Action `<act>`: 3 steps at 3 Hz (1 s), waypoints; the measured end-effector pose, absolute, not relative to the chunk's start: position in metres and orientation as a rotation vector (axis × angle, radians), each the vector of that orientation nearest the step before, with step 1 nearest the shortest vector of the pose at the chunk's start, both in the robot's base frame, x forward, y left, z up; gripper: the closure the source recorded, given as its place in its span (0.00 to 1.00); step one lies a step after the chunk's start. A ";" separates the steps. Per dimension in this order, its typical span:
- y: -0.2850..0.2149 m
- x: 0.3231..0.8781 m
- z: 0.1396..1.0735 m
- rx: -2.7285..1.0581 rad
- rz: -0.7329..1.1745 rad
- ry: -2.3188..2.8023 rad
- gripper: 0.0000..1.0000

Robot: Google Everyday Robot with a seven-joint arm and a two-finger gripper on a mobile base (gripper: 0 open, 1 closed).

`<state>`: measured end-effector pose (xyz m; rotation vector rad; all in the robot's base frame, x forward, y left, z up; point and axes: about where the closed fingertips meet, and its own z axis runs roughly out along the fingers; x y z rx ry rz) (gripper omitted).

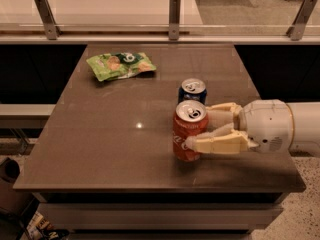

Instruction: Move coke can near green rice chip bag

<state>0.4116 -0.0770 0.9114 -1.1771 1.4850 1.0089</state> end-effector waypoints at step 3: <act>-0.125 0.442 0.989 -1.212 0.932 1.467 1.00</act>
Offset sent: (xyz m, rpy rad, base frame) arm 0.0455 -0.0522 0.0833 -0.0710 -0.0861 0.0028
